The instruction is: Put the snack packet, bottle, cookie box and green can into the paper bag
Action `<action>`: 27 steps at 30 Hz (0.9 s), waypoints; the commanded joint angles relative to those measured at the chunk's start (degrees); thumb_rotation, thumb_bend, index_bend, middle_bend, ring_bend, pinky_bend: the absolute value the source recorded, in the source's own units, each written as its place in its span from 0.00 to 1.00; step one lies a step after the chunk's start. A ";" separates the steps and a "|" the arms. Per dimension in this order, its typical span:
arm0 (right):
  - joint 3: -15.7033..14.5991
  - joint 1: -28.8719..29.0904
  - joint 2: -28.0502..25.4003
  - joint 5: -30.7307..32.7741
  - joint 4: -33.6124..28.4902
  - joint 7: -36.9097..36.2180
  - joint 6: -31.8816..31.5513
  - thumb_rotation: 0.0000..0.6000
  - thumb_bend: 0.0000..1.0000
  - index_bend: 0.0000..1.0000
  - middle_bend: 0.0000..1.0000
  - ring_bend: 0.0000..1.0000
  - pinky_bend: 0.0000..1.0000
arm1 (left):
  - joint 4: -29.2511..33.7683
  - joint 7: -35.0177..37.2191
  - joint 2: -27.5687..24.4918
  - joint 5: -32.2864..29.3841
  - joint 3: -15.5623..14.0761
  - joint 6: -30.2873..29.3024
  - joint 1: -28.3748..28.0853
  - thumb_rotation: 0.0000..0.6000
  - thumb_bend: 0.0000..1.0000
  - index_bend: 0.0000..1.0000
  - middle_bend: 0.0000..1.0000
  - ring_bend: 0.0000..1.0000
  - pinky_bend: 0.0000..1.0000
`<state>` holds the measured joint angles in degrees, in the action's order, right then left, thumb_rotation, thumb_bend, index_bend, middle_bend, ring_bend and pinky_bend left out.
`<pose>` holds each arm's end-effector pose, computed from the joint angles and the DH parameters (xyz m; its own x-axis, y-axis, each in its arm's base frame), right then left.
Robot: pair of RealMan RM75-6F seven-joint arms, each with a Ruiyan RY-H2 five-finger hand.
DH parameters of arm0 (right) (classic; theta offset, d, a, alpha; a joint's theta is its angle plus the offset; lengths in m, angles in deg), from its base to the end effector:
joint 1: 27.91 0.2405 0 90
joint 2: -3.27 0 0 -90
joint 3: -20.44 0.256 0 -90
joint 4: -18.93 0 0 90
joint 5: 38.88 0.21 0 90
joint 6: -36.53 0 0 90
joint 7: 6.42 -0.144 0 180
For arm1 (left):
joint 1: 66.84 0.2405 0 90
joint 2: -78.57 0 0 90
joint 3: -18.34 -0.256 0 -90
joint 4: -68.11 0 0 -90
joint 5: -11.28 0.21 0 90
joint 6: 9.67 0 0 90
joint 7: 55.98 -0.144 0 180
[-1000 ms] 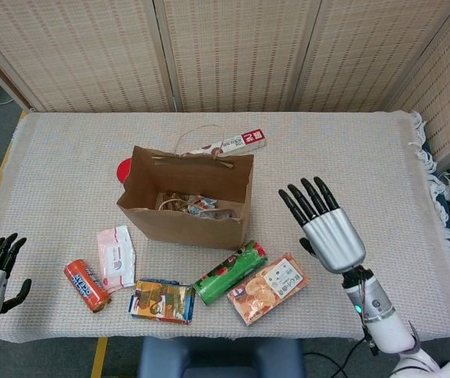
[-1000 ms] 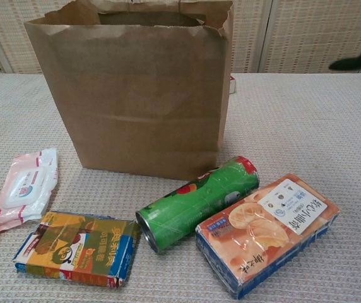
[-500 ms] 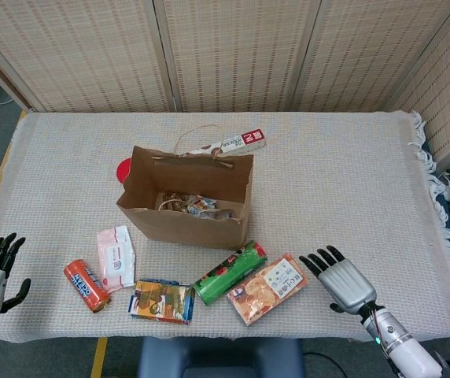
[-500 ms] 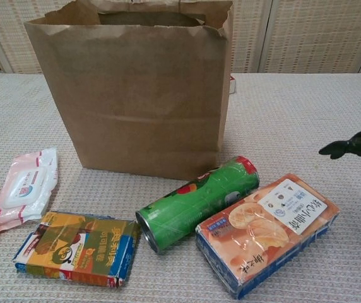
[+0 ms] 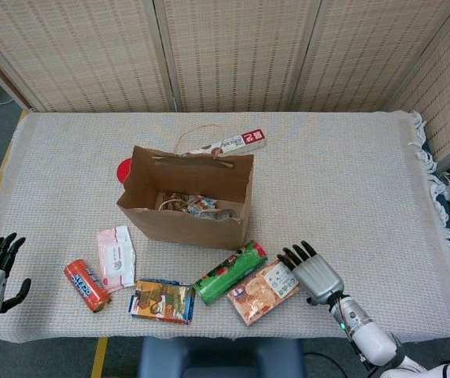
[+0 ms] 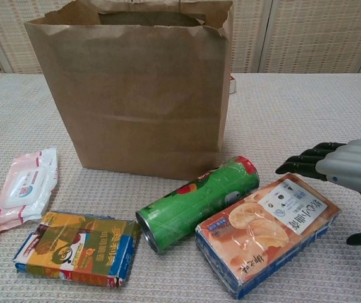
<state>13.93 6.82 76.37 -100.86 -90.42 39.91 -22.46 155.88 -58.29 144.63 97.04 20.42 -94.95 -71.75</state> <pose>-0.1983 -0.2296 0.0185 0.7637 -0.3596 0.5361 -0.6431 -0.4962 0.5833 -0.3250 0.1795 0.1548 0.4732 0.0084 0.8809 0.8809 -0.0020 -0.4732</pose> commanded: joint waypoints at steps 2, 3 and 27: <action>0.30 -0.08 0.71 0.18 0.64 0.15 -0.48 1.00 0.00 0.00 0.02 0.00 0.03 | 0.00 0.07 -0.04 0.05 -0.03 0.03 -0.02 1.00 0.39 0.07 0.00 0.00 0.00; 0.35 -0.03 0.84 0.59 0.74 0.24 -0.38 1.00 0.00 0.00 0.02 0.00 0.03 | 0.01 0.08 -0.06 0.06 -0.03 0.03 -0.02 1.00 0.39 0.07 0.00 0.00 0.00; 1.42 3.04 9.73 8.52 6.92 4.27 0.94 1.00 0.00 0.01 0.09 0.06 0.08 | -0.03 0.31 -0.13 0.14 -0.08 0.08 -0.03 1.00 0.39 0.07 0.00 0.00 0.00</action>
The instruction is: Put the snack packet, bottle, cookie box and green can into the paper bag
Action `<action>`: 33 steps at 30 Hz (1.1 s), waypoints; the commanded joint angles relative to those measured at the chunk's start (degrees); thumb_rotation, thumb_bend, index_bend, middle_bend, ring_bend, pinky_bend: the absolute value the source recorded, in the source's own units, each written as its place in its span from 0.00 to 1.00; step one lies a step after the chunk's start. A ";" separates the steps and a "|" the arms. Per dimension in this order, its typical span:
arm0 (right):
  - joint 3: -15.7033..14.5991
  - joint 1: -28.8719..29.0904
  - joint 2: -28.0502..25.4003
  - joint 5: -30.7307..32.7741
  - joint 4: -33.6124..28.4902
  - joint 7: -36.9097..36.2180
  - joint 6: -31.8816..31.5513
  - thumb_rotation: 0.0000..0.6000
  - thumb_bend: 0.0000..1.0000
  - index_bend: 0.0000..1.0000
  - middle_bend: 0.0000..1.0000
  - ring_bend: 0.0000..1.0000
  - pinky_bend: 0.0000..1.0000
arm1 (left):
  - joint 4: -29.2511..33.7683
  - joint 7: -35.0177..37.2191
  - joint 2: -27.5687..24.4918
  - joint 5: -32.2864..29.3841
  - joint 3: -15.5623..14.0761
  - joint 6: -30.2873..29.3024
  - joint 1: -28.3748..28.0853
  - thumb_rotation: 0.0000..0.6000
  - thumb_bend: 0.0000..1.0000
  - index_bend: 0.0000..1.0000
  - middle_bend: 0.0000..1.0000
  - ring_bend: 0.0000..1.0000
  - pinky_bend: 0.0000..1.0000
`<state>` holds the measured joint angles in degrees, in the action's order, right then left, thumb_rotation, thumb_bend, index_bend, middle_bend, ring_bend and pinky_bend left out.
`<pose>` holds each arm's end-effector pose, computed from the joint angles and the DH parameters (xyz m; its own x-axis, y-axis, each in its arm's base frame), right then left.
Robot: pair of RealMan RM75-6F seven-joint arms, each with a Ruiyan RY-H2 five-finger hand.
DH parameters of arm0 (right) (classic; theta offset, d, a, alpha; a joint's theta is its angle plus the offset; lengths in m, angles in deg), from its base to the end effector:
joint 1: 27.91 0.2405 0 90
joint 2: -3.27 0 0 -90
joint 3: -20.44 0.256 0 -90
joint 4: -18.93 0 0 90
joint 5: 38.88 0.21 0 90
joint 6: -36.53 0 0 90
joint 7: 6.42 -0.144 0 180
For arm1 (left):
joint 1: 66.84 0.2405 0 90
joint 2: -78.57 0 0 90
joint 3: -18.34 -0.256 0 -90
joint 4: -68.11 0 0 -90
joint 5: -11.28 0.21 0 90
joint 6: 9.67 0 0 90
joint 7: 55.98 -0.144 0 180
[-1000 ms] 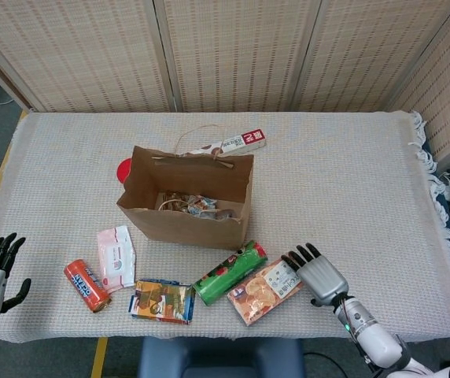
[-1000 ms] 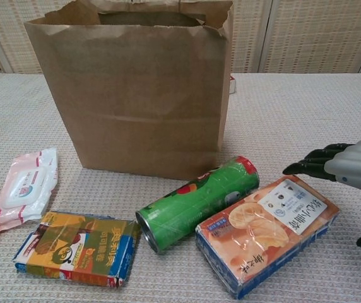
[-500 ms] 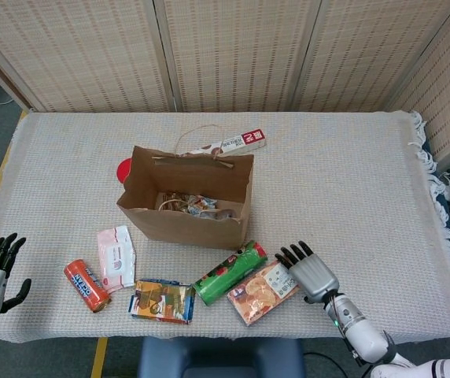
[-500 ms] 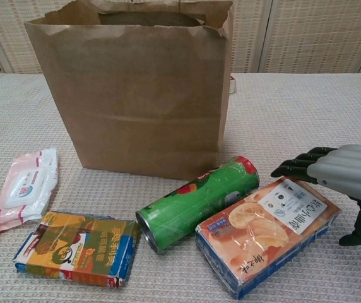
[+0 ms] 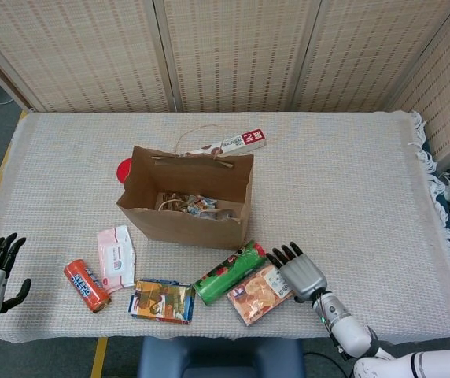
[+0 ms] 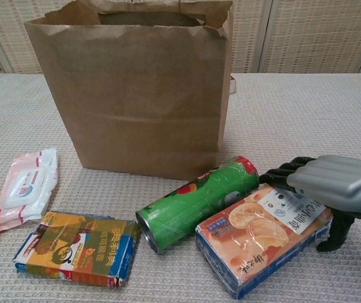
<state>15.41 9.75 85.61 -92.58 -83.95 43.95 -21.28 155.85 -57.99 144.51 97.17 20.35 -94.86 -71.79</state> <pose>-0.1939 -0.2405 -0.0249 0.7622 -0.3987 0.5099 -0.6470 -0.4920 0.5825 -0.3251 0.1795 0.1551 0.4712 0.0106 0.8820 0.8820 -0.0049 -0.4712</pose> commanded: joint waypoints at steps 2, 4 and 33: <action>0.01 0.05 1.40 -0.01 1.24 0.01 -0.63 1.00 0.01 0.12 0.19 0.15 0.18 | -0.03 0.11 -0.01 0.02 -0.01 0.02 -0.01 1.00 0.39 0.07 0.00 0.00 0.00; 0.00 -0.22 2.25 -1.33 2.12 -1.08 -0.93 1.00 0.07 0.27 0.29 0.28 0.31 | -0.02 0.14 -0.03 0.04 -0.02 0.00 0.00 1.00 0.39 0.07 0.00 0.00 0.00; 12.03 -6.38 -20.68 -23.91 -17.35 -27.63 -16.98 1.00 0.36 0.60 0.55 0.57 0.56 | 0.11 -0.79 0.25 -0.16 0.09 -0.24 0.11 1.00 0.39 0.07 0.00 0.00 0.00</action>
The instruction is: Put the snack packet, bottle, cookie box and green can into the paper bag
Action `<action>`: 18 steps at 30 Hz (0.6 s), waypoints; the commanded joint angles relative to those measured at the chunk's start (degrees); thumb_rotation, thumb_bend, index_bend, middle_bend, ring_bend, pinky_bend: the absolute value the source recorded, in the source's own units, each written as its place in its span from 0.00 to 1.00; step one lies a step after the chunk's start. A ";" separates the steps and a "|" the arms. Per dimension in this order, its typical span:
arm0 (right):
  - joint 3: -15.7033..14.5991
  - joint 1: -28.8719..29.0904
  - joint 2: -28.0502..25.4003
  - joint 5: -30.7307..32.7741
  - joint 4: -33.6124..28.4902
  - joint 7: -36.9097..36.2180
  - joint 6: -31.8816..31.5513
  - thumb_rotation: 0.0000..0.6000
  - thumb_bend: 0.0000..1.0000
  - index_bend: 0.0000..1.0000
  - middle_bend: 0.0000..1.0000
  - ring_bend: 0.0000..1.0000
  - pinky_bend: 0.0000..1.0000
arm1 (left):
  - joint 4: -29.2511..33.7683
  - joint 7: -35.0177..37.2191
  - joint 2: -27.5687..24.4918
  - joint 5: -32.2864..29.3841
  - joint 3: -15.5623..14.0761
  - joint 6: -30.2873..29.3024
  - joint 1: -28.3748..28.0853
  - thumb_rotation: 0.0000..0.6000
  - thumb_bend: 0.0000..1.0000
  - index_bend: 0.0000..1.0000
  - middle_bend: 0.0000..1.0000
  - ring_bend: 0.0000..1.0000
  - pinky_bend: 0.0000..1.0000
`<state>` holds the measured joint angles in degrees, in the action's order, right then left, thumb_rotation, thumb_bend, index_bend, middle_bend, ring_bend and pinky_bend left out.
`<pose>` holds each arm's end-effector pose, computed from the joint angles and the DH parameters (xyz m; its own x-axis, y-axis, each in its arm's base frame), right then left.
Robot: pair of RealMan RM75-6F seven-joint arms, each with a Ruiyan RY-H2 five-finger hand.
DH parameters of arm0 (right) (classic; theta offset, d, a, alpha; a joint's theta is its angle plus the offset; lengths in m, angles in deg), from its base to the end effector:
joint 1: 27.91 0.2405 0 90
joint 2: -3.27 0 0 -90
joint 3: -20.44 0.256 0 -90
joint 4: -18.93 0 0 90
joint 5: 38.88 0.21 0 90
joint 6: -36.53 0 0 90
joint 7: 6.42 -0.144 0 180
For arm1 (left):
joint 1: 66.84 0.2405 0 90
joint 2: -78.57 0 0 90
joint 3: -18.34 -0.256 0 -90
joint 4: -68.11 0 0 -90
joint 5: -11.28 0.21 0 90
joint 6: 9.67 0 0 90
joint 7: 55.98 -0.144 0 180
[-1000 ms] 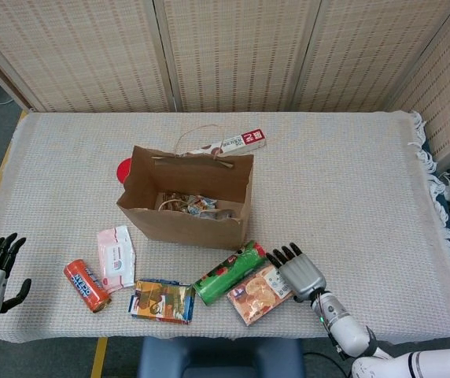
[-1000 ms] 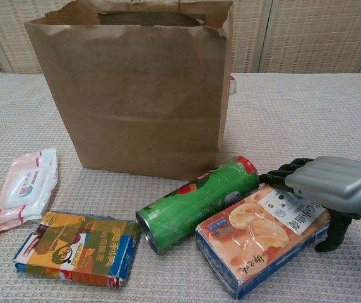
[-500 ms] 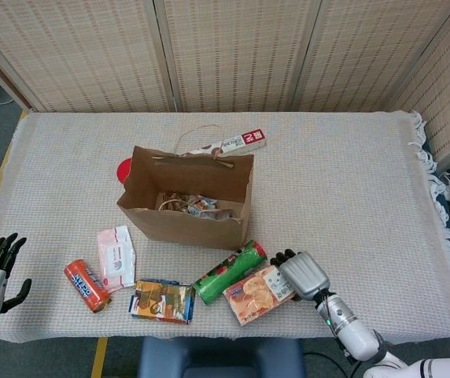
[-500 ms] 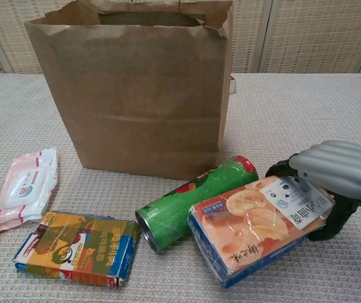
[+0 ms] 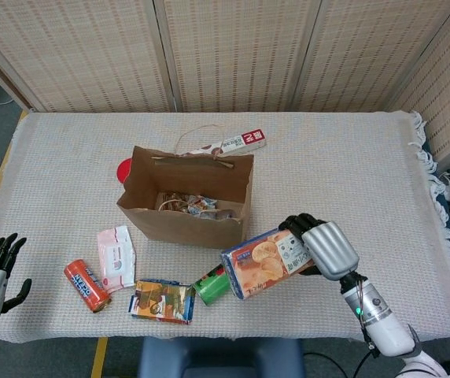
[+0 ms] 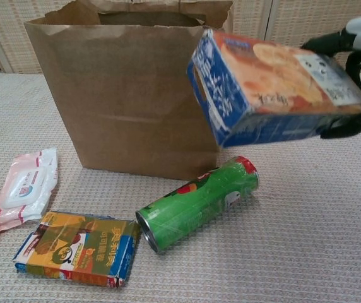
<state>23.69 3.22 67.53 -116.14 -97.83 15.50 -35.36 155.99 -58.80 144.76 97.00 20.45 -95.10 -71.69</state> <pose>-0.1404 -0.2565 0.1036 0.4115 -0.1144 0.9042 -0.8478 -0.4122 0.3337 -0.3245 0.1793 0.1543 0.4773 0.0061 0.8787 0.8787 -0.0006 -0.4773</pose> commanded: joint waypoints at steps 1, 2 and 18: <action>5.34 0.45 -3.28 0.07 -4.43 1.97 -3.82 1.00 0.36 0.60 0.55 0.57 0.56 | -0.05 0.07 -0.01 0.02 -0.01 0.01 0.00 1.00 0.39 0.07 0.00 0.00 0.00; 6.52 0.76 -3.60 0.51 -5.00 3.27 -4.46 1.00 0.36 0.60 0.55 0.57 0.56 | -0.06 0.10 -0.02 0.04 -0.02 0.03 -0.01 1.00 0.39 0.07 0.00 0.00 0.00; 22.14 19.61 11.17 23.84 -2.05 45.32 -12.74 1.00 0.36 0.61 0.55 0.57 0.56 | -0.24 1.39 -0.35 0.38 -0.18 0.31 -0.14 1.00 0.39 0.07 0.00 0.00 0.00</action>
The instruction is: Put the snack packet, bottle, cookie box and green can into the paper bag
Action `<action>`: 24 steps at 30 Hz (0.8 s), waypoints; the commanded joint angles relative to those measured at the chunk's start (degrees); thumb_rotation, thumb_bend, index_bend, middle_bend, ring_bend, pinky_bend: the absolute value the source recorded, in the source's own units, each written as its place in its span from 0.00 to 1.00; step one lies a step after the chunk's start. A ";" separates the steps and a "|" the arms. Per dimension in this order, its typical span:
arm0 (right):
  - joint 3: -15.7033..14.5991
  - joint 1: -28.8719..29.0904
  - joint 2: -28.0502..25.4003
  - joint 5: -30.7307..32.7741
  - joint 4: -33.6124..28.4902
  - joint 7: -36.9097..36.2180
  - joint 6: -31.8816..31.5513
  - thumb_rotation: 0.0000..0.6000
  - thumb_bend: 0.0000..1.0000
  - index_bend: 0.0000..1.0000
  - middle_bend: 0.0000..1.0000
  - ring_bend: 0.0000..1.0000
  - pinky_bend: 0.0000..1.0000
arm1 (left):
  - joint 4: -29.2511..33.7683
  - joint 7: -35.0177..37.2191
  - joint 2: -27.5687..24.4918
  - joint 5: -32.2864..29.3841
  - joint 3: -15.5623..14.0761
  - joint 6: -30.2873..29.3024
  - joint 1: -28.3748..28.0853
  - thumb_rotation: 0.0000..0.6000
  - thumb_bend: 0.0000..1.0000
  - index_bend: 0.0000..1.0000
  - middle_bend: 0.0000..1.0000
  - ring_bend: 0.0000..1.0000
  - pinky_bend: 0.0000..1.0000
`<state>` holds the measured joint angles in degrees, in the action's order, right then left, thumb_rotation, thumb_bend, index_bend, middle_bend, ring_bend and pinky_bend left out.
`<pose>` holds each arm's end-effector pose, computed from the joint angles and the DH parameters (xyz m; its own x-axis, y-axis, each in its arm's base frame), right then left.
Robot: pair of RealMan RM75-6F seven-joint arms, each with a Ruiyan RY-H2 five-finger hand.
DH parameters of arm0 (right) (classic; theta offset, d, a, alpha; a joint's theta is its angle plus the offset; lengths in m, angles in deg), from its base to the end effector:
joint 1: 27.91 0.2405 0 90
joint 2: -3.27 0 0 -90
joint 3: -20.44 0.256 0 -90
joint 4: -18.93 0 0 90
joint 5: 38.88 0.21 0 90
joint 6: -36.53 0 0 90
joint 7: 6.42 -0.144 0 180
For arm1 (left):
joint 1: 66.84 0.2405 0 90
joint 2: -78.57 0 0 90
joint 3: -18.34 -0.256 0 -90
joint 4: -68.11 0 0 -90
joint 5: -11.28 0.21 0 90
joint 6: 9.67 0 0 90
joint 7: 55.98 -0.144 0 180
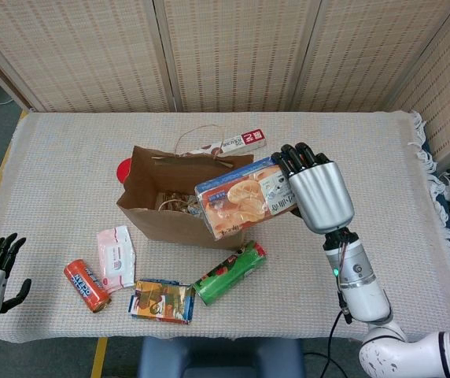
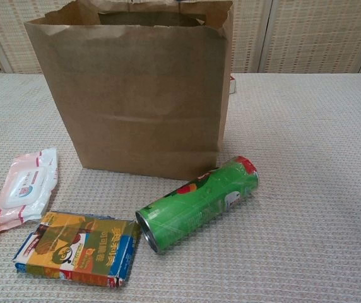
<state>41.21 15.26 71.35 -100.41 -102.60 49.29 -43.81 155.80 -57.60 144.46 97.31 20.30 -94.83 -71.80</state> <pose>-0.0403 -0.3121 0.1491 0.5574 0.3148 0.7682 -0.7151 -0.2880 0.6369 -0.3251 0.1794 0.1551 0.4669 0.0117 0.8842 0.8843 -0.0074 -0.4669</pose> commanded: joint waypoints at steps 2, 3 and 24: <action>5.29 9.95 9.85 9.83 4.14 15.24 -5.78 1.00 0.36 0.60 0.55 0.57 0.56 | -0.12 0.46 -0.09 0.13 -0.05 0.06 -0.04 1.00 0.39 0.07 0.00 0.00 0.00; 5.47 11.10 10.94 10.36 4.97 16.96 -6.35 1.00 0.36 0.60 0.55 0.57 0.56 | -0.16 0.57 -0.10 0.16 -0.06 0.07 -0.05 1.00 0.39 0.07 0.00 0.00 0.00; -0.68 24.21 23.89 13.49 18.11 45.08 -11.42 1.00 0.25 0.17 0.35 0.27 0.45 | -0.47 1.81 -0.41 0.35 -0.18 0.37 -0.21 1.00 0.39 0.07 0.00 0.00 0.00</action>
<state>40.69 39.08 94.55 -87.93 -84.75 93.25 -54.56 155.33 -55.79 144.05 97.66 20.12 -94.47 -72.01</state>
